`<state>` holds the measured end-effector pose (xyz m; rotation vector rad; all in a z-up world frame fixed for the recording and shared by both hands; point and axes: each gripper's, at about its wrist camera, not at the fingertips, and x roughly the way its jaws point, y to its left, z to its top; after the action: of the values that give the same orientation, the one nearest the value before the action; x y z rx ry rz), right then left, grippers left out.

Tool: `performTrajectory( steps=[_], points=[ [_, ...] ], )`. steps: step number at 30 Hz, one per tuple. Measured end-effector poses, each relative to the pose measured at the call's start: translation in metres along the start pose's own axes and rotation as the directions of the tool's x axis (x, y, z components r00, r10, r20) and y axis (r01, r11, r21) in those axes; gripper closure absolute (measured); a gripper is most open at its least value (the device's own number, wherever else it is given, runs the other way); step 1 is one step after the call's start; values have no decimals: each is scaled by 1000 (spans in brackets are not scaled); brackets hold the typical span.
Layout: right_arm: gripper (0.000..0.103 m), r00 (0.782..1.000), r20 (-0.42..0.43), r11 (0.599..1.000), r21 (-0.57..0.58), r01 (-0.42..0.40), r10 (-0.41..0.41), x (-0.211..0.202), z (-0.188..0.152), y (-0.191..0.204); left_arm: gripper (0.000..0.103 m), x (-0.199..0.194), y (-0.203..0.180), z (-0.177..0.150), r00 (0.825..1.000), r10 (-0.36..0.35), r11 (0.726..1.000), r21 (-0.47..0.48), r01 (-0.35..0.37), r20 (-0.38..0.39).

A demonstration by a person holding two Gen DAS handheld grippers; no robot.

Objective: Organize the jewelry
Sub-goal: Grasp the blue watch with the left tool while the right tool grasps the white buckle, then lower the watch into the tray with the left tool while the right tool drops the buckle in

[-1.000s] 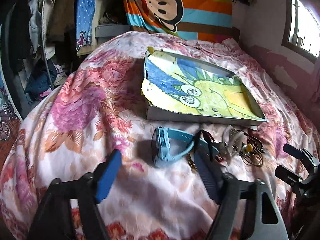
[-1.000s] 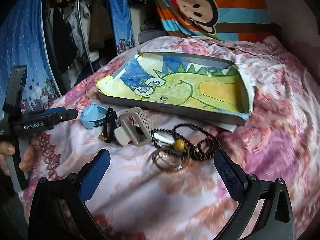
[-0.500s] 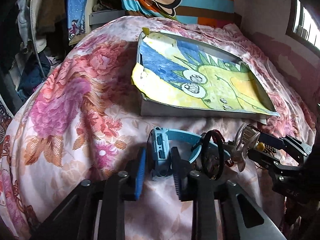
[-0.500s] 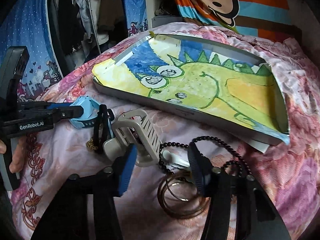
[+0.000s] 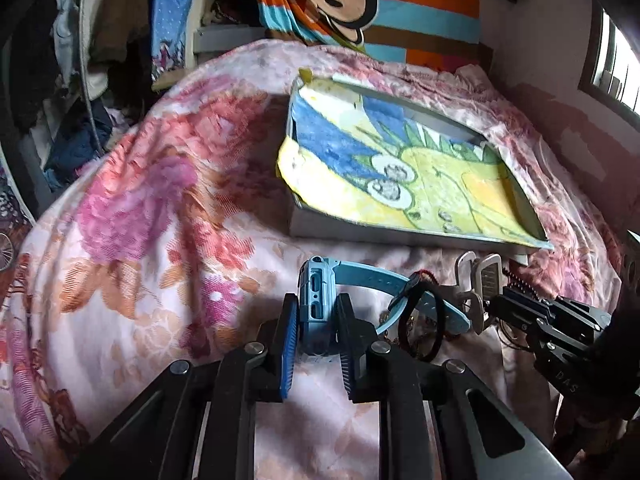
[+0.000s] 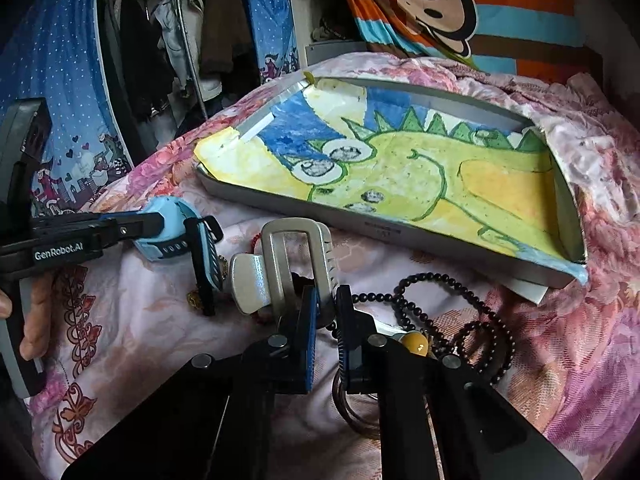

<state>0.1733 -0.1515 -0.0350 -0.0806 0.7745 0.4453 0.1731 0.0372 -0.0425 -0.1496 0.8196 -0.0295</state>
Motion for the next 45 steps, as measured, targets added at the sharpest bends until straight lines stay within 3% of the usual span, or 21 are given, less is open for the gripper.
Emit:
performTrajectory(
  steps=[8, 14, 17, 28, 34, 36, 37, 39, 42, 45],
  points=[
    [95, 997, 70, 999, -27, 32, -30, -24, 5, 3, 85, -26, 2, 5, 988, 42, 999, -1, -42, 149],
    [95, 978, 198, 998, 9, 61, -61, -48, 21, -5, 85, -31, 5, 20, 967, -31, 995, -86, 55, 255],
    [95, 970, 219, 994, 65, 92, -104, -47, 32, -19, 85, -20, 0, 36, 958, -39, 986, -145, 83, 283],
    [95, 974, 142, 959, 245, 139, -177, -15, 40, -76, 85, 48, -18, 63, 988, -27, 988, -145, 50, 152],
    [94, 980, 101, 956, 256, 143, -173, -3, 35, -81, 85, 63, -27, 60, 998, -11, 994, -109, 18, 69],
    [89, 980, 93, 957, 251, 149, -177, -2, 34, -80, 84, 62, -30, 58, 997, -10, 996, -86, 17, 75],
    [85, 980, 90, 956, 250, 152, -180, -2, 33, -80, 82, 61, -31, 58, 997, -16, 997, -74, 22, 78],
    [61, 979, 96, 955, 257, 151, -180, -5, 31, -82, 73, 59, -34, 58, 996, -25, 998, -58, 30, 80],
    [59, 976, 107, 953, 261, 155, -188, -10, 28, -83, 27, 46, -32, 55, 991, -34, 996, -72, 44, 132],
    [58, 973, 124, 951, 267, 155, -193, -21, 25, -83, 25, 30, -28, 53, 983, -48, 993, -94, 66, 180]
  ],
)
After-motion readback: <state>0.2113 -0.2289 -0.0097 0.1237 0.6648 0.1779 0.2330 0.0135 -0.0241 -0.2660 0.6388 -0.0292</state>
